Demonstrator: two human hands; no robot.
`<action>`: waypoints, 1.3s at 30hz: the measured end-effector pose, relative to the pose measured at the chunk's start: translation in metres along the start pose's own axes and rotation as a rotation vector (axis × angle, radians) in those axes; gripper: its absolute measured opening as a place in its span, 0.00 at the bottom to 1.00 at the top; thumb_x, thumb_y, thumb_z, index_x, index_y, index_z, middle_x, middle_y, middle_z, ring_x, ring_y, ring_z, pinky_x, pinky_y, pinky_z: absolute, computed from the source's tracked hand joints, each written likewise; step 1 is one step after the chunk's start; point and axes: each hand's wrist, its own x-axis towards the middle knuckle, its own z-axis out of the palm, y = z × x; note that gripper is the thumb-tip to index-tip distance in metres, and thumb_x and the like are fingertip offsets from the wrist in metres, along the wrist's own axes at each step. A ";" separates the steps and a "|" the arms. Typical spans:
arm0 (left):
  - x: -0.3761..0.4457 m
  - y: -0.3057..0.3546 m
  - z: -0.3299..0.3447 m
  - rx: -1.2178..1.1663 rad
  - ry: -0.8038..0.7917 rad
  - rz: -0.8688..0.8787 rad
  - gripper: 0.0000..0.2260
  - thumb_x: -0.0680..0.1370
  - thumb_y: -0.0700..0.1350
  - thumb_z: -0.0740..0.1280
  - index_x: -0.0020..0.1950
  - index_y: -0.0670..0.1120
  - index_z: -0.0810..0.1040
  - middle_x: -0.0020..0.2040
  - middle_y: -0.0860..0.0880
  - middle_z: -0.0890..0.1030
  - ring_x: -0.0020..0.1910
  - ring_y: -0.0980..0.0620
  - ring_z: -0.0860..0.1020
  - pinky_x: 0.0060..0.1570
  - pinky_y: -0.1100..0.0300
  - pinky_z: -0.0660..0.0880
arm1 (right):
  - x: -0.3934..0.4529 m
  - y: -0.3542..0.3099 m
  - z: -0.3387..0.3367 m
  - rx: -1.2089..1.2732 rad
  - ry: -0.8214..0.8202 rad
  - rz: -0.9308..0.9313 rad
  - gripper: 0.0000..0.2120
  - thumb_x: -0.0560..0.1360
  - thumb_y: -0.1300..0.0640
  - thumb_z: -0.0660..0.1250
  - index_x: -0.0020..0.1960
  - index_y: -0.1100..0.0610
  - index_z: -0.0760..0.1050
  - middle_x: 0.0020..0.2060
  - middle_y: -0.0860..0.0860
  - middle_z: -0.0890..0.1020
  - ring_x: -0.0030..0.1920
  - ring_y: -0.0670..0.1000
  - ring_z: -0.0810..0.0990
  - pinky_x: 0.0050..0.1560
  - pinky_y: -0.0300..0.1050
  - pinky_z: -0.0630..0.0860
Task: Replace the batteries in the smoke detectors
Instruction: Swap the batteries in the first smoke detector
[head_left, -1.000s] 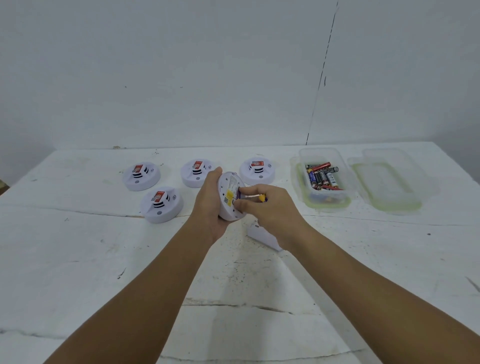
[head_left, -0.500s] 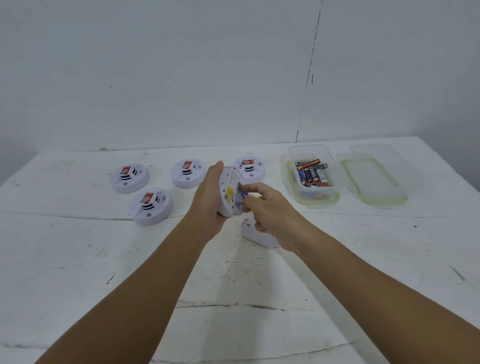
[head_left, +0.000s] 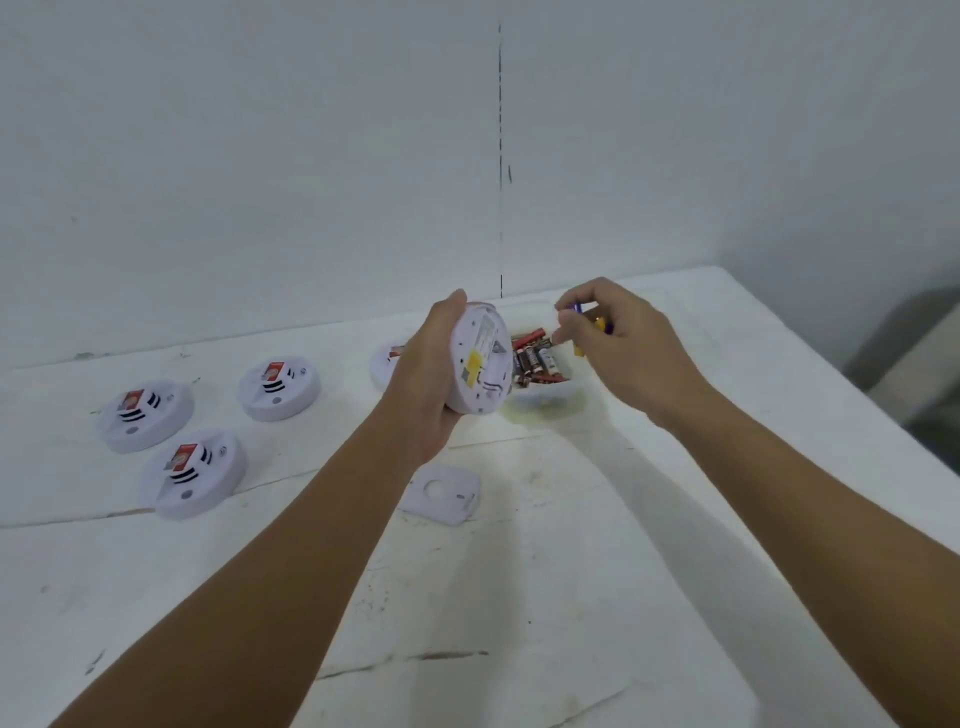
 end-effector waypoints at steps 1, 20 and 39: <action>0.001 0.001 0.009 0.025 -0.033 -0.005 0.22 0.81 0.61 0.65 0.67 0.48 0.81 0.56 0.46 0.86 0.55 0.45 0.85 0.59 0.48 0.80 | 0.006 0.008 -0.014 -0.034 0.038 0.011 0.03 0.82 0.52 0.66 0.53 0.46 0.79 0.42 0.43 0.87 0.40 0.42 0.81 0.41 0.36 0.75; 0.024 -0.009 0.064 0.085 -0.097 -0.037 0.19 0.83 0.61 0.63 0.64 0.50 0.82 0.54 0.48 0.87 0.52 0.47 0.85 0.51 0.51 0.80 | 0.084 0.084 -0.064 -0.595 -0.333 0.233 0.06 0.79 0.56 0.70 0.53 0.57 0.80 0.42 0.52 0.86 0.43 0.47 0.80 0.37 0.40 0.71; 0.028 -0.002 0.036 0.074 -0.044 -0.013 0.17 0.83 0.61 0.62 0.61 0.52 0.82 0.51 0.49 0.86 0.54 0.46 0.83 0.56 0.49 0.78 | 0.090 0.083 -0.067 -0.625 -0.362 0.309 0.17 0.81 0.65 0.56 0.63 0.68 0.78 0.62 0.64 0.82 0.59 0.64 0.82 0.56 0.52 0.78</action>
